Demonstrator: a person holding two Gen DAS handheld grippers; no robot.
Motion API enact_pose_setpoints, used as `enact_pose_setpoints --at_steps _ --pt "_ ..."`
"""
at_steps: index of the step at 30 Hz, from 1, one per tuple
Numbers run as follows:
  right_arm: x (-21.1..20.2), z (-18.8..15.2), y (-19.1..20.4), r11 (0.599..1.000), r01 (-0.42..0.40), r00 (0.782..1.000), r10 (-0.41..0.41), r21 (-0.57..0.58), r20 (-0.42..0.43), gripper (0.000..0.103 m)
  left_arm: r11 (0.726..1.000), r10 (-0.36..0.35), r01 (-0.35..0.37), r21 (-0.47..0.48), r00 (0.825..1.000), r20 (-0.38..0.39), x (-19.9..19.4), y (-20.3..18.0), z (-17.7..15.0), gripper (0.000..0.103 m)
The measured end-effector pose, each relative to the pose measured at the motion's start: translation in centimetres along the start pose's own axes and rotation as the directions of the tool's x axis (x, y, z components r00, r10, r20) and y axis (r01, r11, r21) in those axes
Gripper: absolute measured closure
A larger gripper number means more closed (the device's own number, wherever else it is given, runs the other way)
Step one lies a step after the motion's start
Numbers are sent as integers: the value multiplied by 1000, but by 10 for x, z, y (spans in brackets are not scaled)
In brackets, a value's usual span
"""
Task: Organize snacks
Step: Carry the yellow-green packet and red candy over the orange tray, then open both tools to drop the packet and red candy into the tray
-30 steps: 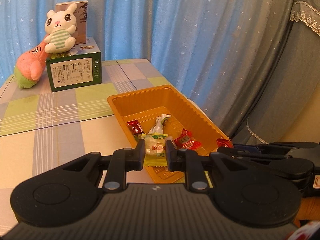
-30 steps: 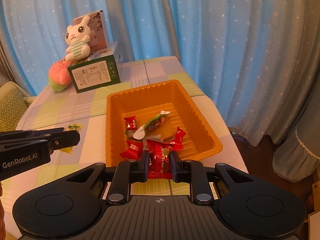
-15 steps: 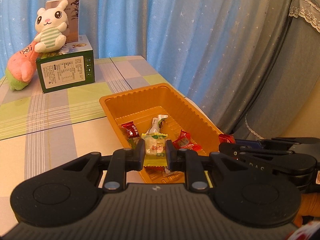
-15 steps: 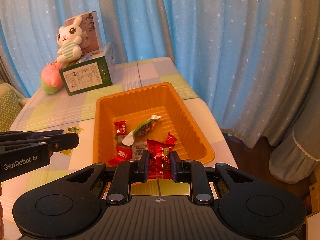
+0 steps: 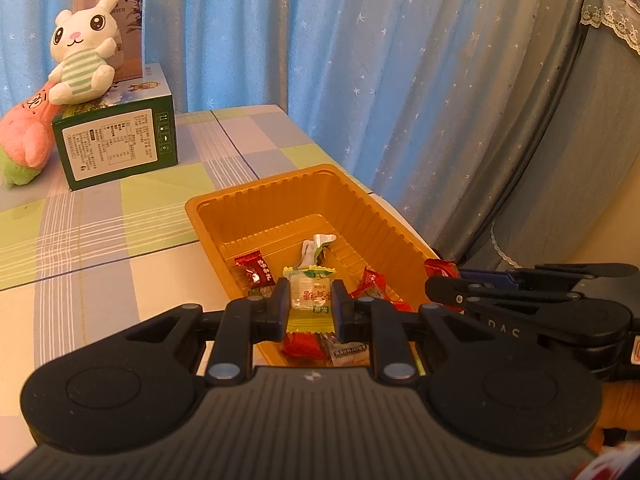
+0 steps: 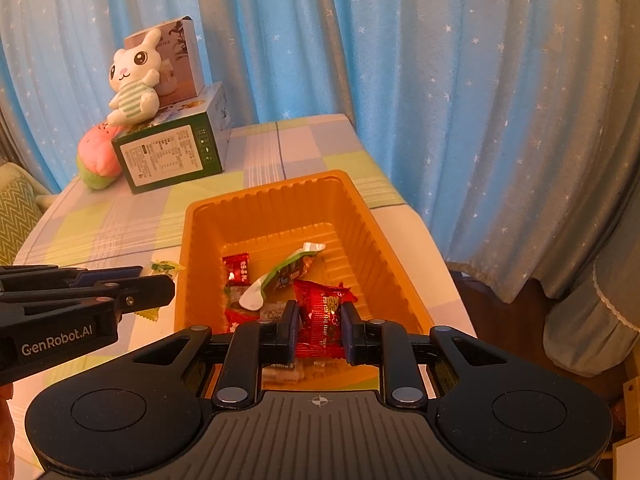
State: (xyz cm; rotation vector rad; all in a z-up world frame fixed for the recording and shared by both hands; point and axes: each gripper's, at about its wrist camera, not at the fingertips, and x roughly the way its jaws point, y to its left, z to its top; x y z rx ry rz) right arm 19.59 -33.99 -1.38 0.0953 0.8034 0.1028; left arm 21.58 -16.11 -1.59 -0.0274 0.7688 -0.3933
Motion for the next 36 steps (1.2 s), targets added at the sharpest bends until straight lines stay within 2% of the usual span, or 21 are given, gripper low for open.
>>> enact_pose_setpoints --at_steps 20,36 --pt "53 24 -4 1000 -23 999 23 1 -42 81 1000 12 -11 22 999 -37 54 17 30 84" --pt "79 37 -8 1000 -21 997 22 8 -72 81 1000 9 -8 26 999 -45 74 24 46 84"
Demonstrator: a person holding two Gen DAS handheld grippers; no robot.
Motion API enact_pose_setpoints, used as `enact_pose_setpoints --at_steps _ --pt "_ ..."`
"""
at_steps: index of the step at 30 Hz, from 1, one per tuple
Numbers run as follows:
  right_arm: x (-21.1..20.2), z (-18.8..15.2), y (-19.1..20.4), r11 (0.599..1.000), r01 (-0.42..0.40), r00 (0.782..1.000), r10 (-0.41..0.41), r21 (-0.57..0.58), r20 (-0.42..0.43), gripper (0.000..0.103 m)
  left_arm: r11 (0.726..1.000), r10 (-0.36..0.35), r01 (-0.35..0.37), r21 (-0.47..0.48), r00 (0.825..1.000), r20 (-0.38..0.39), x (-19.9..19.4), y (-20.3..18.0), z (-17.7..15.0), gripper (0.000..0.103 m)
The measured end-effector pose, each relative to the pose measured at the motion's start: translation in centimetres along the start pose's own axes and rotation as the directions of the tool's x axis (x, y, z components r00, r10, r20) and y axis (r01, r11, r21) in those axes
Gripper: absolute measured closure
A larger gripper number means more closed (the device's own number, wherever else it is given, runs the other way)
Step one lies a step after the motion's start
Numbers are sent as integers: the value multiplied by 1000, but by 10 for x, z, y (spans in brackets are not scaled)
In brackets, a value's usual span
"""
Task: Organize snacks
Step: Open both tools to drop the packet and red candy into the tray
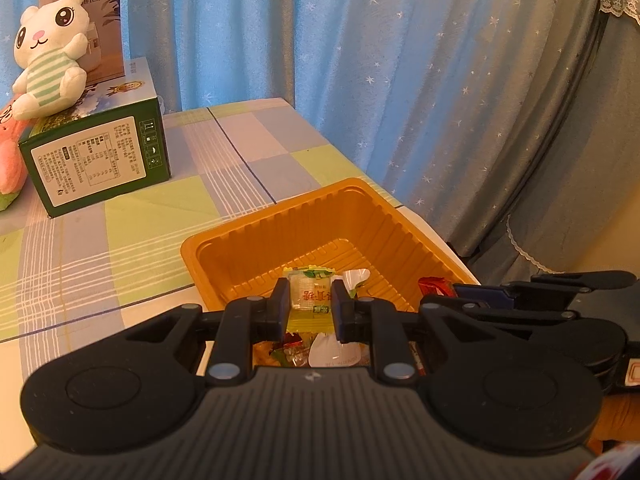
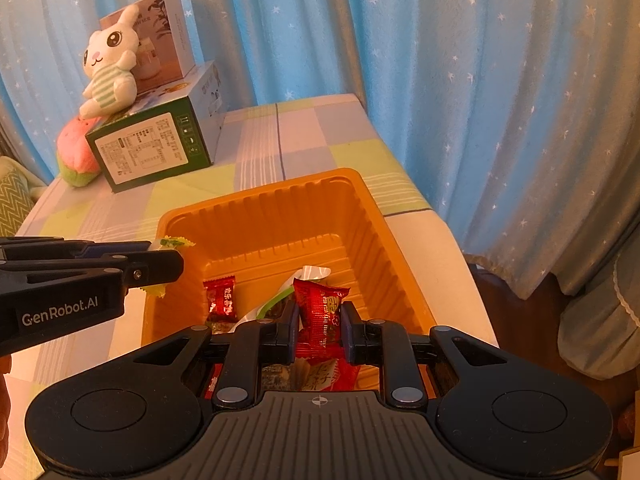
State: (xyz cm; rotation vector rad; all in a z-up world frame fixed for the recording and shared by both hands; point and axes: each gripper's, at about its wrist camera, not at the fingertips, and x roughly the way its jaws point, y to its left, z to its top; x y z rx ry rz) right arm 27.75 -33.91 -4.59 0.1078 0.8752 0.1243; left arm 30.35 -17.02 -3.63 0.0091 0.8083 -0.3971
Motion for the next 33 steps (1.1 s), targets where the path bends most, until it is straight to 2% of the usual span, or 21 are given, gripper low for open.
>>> enact_pose_setpoints --at_steps 4,5,6,7,18,33 --pt "2 1 -1 1000 0 1000 0 5 -2 81 1000 0 0 10 1000 -17 7 -1 2 81" --pt "2 0 -2 1000 -1 1000 1 7 -2 81 1000 0 1 6 1000 -16 8 0 1 77" --pt "2 0 -2 1000 -2 1000 2 8 -3 81 1000 -1 1 -1 1000 -14 8 1 1 67" --pt "1 0 -2 1000 -3 1000 3 8 -2 81 1000 -2 2 -10 1000 -10 7 3 0 64" --pt "-1 1 0 1000 -12 1000 12 13 -1 81 999 23 -24 -26 1000 -12 -5 19 -14 64" --pt "-8 13 10 999 -34 998 34 -6 48 81 999 32 -32 -12 999 21 -24 18 -14 63"
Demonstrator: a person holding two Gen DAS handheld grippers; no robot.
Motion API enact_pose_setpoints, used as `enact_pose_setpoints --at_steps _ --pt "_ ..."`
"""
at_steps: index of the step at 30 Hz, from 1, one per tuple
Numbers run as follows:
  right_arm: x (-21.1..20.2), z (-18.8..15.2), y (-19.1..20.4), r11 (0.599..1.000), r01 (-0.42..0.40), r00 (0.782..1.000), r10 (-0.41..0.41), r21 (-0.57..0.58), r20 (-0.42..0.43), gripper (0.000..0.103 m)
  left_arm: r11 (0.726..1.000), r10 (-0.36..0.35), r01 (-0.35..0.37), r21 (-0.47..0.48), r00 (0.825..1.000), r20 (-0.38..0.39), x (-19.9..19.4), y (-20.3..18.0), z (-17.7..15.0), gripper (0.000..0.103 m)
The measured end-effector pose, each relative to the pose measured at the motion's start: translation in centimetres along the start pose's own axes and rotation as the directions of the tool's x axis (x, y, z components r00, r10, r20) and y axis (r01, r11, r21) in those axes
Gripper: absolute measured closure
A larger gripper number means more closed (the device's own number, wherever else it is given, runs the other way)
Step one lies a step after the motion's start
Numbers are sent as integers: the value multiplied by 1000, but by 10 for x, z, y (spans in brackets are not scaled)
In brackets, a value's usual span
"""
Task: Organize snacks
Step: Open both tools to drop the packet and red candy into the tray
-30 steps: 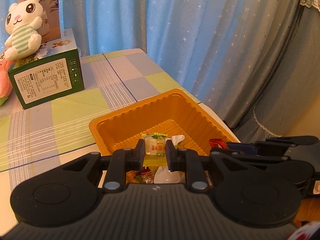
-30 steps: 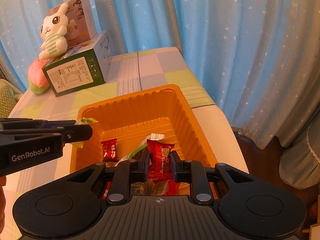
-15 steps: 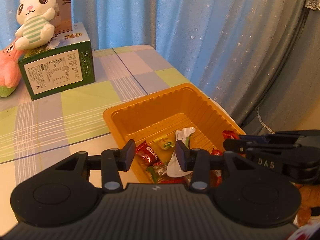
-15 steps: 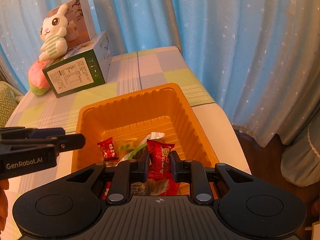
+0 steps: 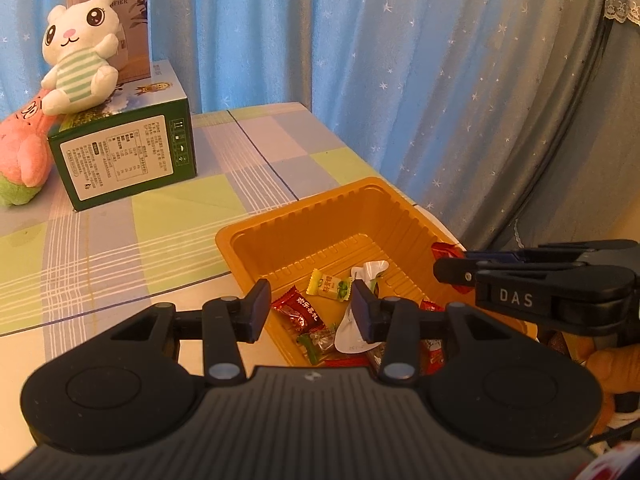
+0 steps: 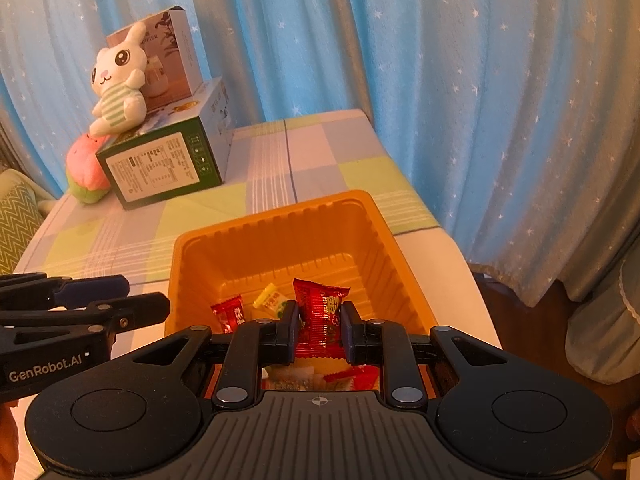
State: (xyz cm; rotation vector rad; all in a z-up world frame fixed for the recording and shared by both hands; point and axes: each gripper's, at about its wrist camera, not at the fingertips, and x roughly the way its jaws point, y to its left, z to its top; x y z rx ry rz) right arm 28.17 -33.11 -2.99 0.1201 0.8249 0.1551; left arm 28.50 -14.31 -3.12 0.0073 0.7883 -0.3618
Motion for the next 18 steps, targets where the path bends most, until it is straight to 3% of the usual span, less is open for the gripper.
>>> enact_pose_setpoints --at_steps 3,6,7,11,13,18 --pt "4 2 1 1000 -22 1000 22 -15 -5 79 1000 14 -14 0 1000 5 -4 2 -3 59" --pt "1 2 1 1000 -23 1000 24 -8 14 53 999 37 -37 -2 999 16 -9 3 -5 47" --pt "0 1 1 1000 -22 1000 23 -1 15 50 999 45 -45 -4 999 19 -11 4 -7 42" --pt "-6 -3 1 1000 -22 1000 22 9 8 50 998 58 -58 -14 998 26 -18 8 -12 29" --pt "-11 -6 1 1000 -18 1000 18 10 5 50 998 68 -67 -20 997 38 -24 8 -15 15" --pt "-27 -14 2 1000 -18 1000 18 15 -3 50 996 88 -86 -32 995 50 -41 7 -22 3"
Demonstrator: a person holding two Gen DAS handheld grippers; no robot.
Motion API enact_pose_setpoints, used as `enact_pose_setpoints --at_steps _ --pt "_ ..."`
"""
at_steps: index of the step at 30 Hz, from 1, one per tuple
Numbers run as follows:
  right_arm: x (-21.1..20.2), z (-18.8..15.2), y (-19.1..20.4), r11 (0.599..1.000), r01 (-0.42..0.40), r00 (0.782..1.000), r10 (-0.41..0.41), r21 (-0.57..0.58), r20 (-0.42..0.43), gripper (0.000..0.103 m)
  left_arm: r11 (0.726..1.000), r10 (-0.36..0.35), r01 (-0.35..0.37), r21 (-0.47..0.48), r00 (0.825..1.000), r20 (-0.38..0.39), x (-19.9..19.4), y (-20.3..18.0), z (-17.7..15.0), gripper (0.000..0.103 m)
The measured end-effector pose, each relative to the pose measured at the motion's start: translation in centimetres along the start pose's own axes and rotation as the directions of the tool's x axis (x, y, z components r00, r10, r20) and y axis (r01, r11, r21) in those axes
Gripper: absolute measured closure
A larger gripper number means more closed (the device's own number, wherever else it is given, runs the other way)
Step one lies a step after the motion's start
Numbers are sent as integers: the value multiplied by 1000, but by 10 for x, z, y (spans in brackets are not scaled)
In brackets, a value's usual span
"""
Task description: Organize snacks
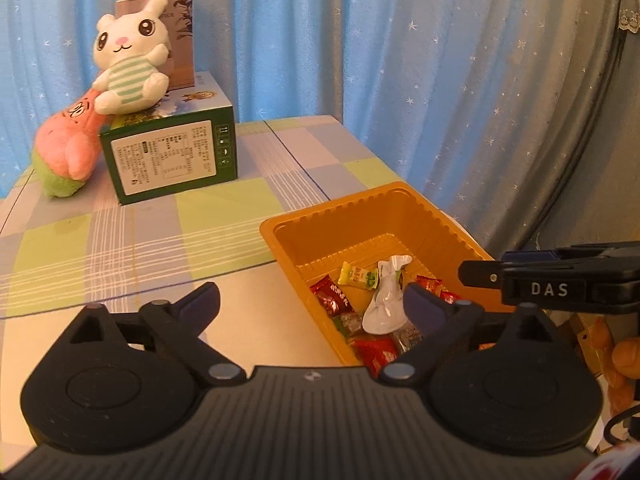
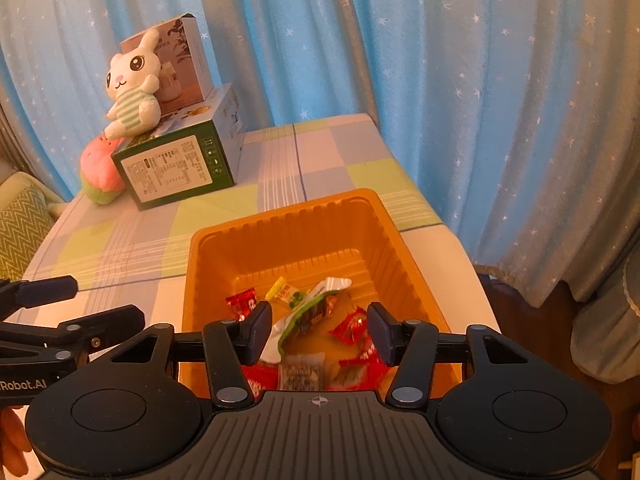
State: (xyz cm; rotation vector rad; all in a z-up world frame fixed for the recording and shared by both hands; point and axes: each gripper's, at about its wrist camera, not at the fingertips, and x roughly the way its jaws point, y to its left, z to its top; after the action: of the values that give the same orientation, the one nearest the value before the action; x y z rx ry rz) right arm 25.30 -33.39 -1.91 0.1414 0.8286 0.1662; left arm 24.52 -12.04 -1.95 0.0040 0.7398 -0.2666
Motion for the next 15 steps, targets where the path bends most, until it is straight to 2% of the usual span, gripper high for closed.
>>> enact_pose_setpoints --at_steps 3,5,7,15 --pt "-12 -4 1 1000 -4 1000 4 2 -1 48 1000 13 -13 -6 1000 4 -13 0 -3 1" --pt "-22 -7 3 1000 -7 1000 7 -1 1 42 1000 13 -13 -9 1000 7 -22 -1 -6 1" --pt "-33 -12 6 1000 -11 1000 11 -4 15 31 1000 12 -12 -11 1000 16 -32 -3 -8 1" --pt "-76 -32 19 1000 -4 1000 5 -4 24 20 999 9 -8 -36 999 33 -76 -6 -21 1"
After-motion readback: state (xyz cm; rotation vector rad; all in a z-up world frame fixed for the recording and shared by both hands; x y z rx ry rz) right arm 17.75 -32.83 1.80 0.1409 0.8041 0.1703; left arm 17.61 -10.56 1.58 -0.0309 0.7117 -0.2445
